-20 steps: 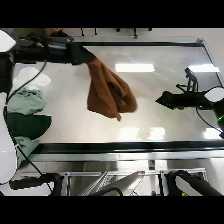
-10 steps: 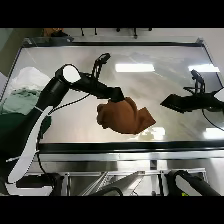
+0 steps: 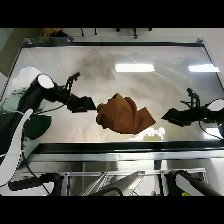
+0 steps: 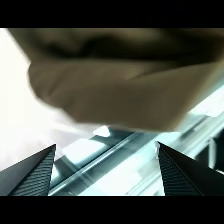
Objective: Fold the shirts.
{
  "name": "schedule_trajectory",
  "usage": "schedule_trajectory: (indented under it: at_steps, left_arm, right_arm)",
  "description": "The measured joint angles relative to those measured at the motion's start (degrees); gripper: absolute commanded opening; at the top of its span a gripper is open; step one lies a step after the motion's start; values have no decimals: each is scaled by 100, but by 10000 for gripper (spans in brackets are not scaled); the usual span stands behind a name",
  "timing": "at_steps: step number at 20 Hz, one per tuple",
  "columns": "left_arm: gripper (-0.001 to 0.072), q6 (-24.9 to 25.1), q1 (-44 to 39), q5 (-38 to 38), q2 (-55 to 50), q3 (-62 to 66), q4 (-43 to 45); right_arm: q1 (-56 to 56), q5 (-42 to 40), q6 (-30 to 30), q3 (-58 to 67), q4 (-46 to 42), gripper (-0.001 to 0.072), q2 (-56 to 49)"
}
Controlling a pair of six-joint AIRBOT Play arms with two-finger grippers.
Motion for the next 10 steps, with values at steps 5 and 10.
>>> schedule_trajectory:
  at_steps: [5, 10]
  left_arm:
    - [690, 501, -278, 1652, 127, -1725, -584]
    - [504, 979, -813, 2559, -603, -1615, -1235]
  right_arm:
    - [-15, -511, -782, -544, 1012, 503, -741]
    - [225, -852, -1539, -647, 1969, 503, -1676]
